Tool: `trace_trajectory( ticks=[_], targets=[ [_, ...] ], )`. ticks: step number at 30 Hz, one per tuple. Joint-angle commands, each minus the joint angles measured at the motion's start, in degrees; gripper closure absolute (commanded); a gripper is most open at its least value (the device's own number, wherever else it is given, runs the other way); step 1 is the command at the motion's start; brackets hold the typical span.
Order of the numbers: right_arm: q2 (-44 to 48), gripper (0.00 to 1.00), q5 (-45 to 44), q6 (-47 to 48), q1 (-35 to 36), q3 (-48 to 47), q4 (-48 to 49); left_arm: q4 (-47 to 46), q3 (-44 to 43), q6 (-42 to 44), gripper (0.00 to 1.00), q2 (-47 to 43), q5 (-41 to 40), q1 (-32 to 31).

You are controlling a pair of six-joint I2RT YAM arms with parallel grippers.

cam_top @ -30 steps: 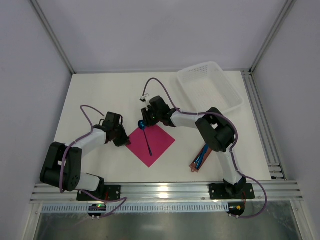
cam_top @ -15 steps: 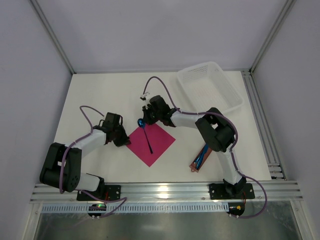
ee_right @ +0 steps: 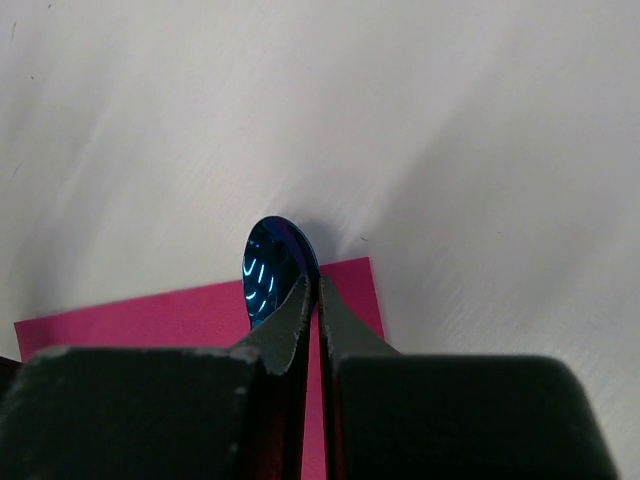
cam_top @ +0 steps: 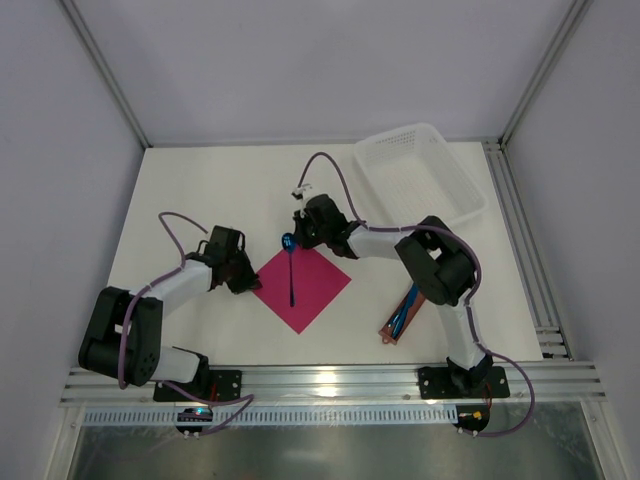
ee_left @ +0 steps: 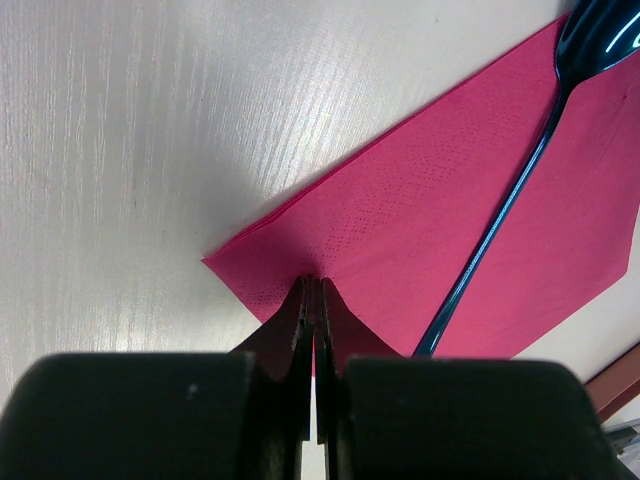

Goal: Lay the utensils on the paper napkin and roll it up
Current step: Adjust the utensils on the napkin.

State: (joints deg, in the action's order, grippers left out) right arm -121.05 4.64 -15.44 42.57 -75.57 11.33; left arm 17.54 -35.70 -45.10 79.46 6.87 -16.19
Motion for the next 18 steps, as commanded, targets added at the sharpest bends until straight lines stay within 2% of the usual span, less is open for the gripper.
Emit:
trace_trajectory(
  ticks=[1, 18],
  targets=[
    [3.2, 0.96, -3.2, -0.7, -0.7, 2.4, 2.3, 1.1, 1.4, -0.1, 1.00, -0.4, -3.0, -0.2],
    [5.0, 0.96, -2.1, 1.3, -1.4, 4.3, 3.0, 1.5, 1.3, 0.1, 1.00, -0.6, -3.4, -0.1]
  ],
)
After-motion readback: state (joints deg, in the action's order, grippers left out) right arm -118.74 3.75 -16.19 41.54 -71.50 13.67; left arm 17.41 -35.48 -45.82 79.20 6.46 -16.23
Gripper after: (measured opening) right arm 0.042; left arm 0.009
